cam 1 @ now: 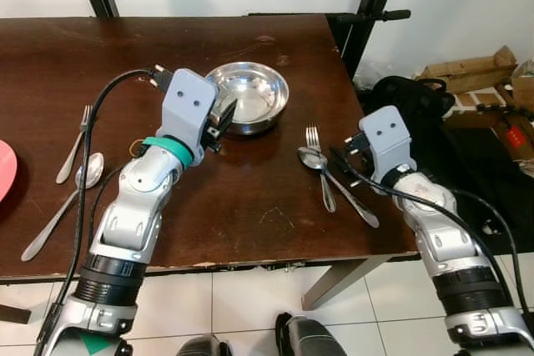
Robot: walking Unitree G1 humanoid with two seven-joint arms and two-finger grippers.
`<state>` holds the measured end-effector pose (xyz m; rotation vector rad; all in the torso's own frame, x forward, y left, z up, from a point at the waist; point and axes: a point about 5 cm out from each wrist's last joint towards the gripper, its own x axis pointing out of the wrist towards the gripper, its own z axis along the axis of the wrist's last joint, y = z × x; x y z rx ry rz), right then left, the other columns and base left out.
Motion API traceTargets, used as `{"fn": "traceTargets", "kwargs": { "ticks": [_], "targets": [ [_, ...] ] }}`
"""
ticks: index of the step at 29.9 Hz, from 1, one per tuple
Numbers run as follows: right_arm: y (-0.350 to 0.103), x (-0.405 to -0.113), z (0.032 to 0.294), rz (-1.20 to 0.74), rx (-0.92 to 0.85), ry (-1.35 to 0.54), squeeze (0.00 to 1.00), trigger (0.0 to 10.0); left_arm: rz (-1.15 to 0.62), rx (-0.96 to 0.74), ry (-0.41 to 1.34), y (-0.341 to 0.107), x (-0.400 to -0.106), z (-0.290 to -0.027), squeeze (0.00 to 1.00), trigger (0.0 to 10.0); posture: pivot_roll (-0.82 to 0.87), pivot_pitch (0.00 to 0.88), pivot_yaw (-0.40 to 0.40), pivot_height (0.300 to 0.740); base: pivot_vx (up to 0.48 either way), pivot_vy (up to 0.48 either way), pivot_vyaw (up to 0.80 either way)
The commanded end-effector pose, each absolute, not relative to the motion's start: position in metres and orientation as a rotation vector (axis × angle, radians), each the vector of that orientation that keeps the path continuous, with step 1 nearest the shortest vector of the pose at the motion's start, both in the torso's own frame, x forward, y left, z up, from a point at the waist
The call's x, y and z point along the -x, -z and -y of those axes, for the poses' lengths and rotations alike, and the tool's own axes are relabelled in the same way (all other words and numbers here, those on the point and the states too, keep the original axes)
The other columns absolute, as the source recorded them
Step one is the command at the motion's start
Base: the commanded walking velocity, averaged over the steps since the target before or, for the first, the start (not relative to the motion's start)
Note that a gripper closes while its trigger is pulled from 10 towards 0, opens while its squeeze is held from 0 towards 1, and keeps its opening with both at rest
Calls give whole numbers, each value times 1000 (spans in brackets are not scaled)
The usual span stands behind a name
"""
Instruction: Setting the table
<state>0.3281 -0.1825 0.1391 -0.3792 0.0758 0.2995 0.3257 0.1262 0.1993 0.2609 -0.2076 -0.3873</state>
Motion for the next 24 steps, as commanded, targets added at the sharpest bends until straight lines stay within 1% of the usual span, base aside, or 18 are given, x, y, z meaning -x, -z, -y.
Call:
{"fn": "traceTargets", "kwargs": {
  "ticks": [1,9,24],
  "targets": [
    [-138,-327,184,-71,372,-283,0,10000,192,-260,390,-196,-328,-125,0,10000,-121,0,64,740,0,0,0],
    [-139,-326,185,-62,368,-273,0,10000,197,-257,395,-196,-329,-123,0,10000,-130,0,67,740,0,0,0],
    [-140,-326,184,-55,361,-258,0,10000,201,-260,389,-197,-330,-125,0,10000,-129,0,71,740,0,0,0]
  ]
}}
